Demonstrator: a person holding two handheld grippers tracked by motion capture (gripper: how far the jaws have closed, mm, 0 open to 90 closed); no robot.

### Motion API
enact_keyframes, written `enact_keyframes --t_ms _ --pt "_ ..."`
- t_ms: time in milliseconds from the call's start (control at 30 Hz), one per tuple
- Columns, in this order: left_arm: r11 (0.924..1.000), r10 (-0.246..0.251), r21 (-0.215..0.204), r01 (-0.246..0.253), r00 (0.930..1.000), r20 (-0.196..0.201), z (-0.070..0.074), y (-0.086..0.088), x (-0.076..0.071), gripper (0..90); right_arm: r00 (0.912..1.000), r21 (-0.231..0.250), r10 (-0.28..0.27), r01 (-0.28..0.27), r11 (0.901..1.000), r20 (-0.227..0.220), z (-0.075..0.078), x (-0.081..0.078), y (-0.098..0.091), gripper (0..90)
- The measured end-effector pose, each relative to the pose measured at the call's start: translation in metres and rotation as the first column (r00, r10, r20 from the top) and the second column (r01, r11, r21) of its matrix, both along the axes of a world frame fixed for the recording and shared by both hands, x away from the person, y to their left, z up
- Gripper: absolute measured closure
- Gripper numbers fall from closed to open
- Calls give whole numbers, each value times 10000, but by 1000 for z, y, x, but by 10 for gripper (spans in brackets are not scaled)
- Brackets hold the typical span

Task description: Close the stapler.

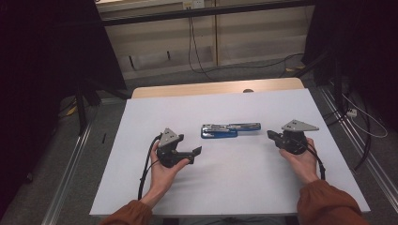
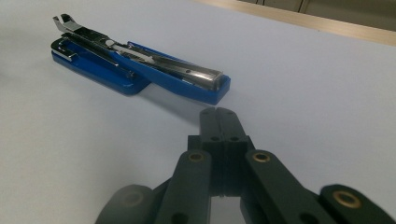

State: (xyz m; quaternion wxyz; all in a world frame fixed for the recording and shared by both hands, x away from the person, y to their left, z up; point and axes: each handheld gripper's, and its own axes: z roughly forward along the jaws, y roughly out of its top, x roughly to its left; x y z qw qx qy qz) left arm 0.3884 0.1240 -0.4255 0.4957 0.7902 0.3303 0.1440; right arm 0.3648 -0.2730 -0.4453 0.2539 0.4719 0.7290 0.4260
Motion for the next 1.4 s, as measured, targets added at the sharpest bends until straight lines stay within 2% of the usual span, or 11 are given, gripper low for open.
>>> enact_keyframes --t_ms 200,300,367,667,767,900,1000,1133,1200,1300,1400 --pt "9997 -1 250 1 10000 -6 -2 -13 15 160 9999 77 143 -143 9999 42 -1 1 2 900" --pt "9982 -41 593 36 10000 74 -1 -20 24 155 9998 71 196 -196 9998 80 -1 1 3 900" --pt "9985 57 547 -58 10000 23 0 -24 30 155 9998 87 207 -208 9997 77 -1 1 4 900" --pt "9985 363 400 -379 9985 398 -6 -40 47 238 9993 96 385 -385 9992 -17 -4 3 7 900" --pt "9974 342 620 -374 9981 510 -6 -46 53 330 9993 31 372 -372 9993 -3 -5 4 7 900" --pt "9989 350 289 -359 9989 302 -7 -51 57 368 9992 -85 392 -392 9992 43 -6 5 8 900" --pt "9983 391 421 -403 9988 309 -9 -51 56 481 9992 -81 391 -391 9992 17 -6 6 9 900" --pt "9984 482 284 -485 9988 106 -9 -49 57 576 9990 -169 438 -439 9989 -30 -8 8 9 900" --pt "9989 408 221 -409 9992 49 -10 -49 57 588 9989 -206 467 -469 9987 -73 -8 8 11 900" --pt "9989 87 454 -89 10000 43 -12 -51 56 679 9988 -224 470 -472 9986 -100 -9 9 13 900" --pt "9968 -121 787 116 9999 55 -15 -54 56 691 9988 -277 465 -469 9985 -149 -10 12 15 900"
